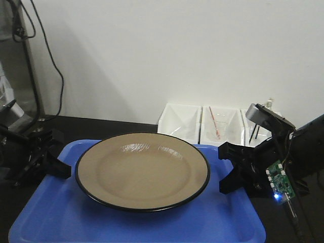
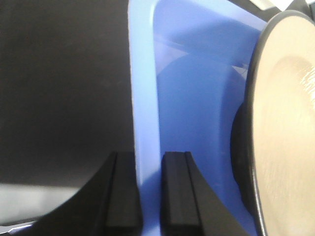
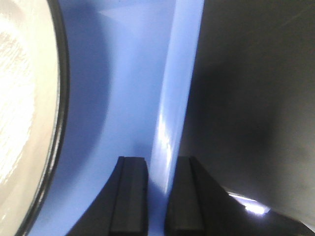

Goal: Place disk in tray to left cabinet
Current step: 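Hold the tray level with both grippers while the base turns away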

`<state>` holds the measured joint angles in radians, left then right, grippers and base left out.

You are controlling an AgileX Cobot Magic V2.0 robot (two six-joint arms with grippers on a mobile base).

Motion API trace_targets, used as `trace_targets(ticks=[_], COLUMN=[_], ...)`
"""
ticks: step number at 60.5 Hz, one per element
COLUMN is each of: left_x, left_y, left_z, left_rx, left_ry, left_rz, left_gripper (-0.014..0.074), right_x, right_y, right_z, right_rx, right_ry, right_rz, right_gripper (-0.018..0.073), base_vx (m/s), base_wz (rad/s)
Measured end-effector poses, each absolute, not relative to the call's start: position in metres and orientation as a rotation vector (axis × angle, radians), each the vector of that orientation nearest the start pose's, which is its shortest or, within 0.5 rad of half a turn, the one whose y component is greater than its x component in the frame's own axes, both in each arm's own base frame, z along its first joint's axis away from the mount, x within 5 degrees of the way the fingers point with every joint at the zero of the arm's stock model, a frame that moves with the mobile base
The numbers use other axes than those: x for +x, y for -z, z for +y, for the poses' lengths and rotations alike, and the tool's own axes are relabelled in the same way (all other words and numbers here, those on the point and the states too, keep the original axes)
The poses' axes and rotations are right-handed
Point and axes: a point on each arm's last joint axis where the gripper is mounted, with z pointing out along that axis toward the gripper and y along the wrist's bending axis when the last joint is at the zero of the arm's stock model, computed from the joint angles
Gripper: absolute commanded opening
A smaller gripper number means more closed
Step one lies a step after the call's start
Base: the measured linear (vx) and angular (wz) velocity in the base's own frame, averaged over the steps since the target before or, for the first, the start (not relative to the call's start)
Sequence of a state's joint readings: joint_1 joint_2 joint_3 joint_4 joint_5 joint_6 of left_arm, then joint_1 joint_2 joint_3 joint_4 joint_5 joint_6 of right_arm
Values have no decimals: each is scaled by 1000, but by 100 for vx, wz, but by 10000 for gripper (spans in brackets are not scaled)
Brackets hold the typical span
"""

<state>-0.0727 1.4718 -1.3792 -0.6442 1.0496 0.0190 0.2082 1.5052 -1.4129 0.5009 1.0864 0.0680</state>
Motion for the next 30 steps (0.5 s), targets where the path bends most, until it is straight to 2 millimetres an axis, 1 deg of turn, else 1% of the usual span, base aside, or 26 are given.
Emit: trace_targets(ticks=[30], left_x=[302], left_y=[-365], left_z=[-70], left_rx=[-109], left_ry=[859], left_rz=[2532], left_gripper=[0], right_x=[297], right_y=[-357], right_z=[103], right_rx=[-22], right_ry=[-758], right_rz=[2658], right_gripper=[-2], base_vx=[-11], base_wz=[46])
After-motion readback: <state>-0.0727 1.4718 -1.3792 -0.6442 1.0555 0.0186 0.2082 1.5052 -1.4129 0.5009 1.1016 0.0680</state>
